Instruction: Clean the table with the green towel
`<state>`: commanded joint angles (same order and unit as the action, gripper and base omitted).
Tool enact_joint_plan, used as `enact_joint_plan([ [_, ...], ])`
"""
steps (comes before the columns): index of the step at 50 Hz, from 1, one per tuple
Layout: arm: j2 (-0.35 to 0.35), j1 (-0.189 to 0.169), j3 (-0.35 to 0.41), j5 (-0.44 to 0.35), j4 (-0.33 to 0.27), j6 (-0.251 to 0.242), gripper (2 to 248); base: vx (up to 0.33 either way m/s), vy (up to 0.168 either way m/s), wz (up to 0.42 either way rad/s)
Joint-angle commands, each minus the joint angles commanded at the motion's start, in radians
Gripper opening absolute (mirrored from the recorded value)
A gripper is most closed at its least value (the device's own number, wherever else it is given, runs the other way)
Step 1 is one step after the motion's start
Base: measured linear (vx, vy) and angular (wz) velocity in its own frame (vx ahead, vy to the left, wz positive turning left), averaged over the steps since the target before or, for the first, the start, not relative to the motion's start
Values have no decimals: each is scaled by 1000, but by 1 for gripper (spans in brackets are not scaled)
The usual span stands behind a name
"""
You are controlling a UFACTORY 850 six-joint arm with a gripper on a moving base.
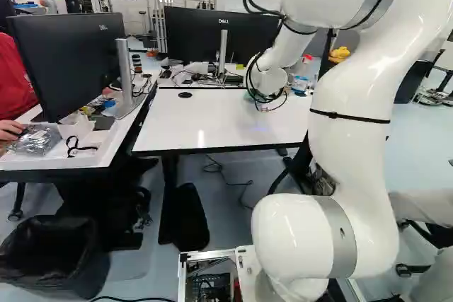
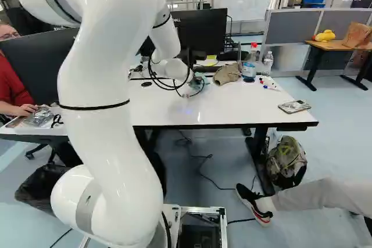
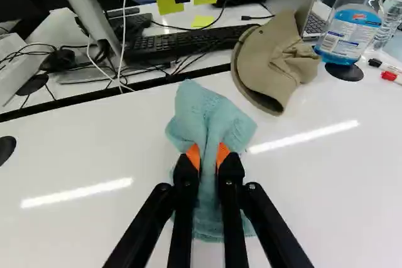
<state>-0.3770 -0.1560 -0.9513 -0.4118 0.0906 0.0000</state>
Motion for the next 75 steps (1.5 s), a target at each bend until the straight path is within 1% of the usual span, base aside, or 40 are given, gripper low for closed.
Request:
enact_joint_plan([
  [13, -32, 0, -6, 0, 0, 0, 48, 0, 0, 0],
  [37, -32, 0, -6, 3, 0, 0, 48, 0, 0, 0],
  [75, -32, 0, -6, 51, 0, 0, 48, 0, 0, 0],
])
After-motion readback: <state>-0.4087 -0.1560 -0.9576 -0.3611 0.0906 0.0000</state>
